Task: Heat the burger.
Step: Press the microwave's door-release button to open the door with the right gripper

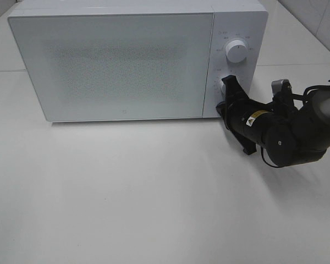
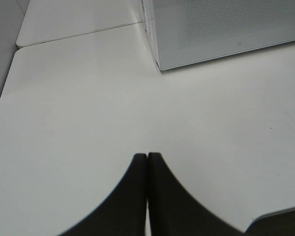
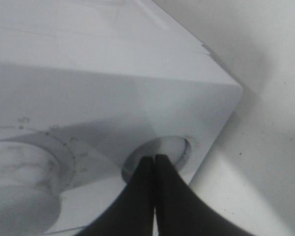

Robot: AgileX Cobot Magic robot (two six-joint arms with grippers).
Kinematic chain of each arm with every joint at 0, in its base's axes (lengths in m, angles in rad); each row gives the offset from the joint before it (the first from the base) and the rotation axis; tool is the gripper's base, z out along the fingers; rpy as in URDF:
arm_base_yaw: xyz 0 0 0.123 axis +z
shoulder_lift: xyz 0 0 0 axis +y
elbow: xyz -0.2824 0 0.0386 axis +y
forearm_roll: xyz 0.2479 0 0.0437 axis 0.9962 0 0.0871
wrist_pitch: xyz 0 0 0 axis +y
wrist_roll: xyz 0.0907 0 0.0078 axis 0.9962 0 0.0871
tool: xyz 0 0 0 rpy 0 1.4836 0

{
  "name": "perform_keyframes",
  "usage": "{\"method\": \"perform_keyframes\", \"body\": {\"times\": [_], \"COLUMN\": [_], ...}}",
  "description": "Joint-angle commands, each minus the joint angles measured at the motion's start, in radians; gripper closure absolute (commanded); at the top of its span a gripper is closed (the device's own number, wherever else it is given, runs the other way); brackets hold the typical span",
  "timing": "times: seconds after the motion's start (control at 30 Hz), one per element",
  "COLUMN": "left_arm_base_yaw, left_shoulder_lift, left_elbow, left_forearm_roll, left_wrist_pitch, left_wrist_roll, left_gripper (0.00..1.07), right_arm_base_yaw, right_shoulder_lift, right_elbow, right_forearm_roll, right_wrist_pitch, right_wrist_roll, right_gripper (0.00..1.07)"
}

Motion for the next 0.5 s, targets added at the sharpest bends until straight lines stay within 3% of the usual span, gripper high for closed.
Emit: {"method": "perform_keyframes", "body": {"times": [0.03,0.5], "left_arm_base_yaw": [0.003,0.003], "left_shoulder_lift": [-0.02,-0.02], "left_elbow": [0.001,0.001], "left_forearm_roll": [-0.002,-0.002], "left_wrist_pitch": [-0.014,-0.014], "left_wrist_roll": [-0.009,-0.009], "left_gripper": [1.06,1.06], "right_arm_base_yaw": [-0.006,-0.006], "right_shoulder_lift": [-0.023,-0.023], "right_elbow": [-0.097,-0.113], "right_forearm_roll": [0.004,0.068], "right_wrist_pitch": [-0.225,-0.241], "right_wrist_roll": [0.002,0.003], "right_gripper": [1.07,1.07]}}
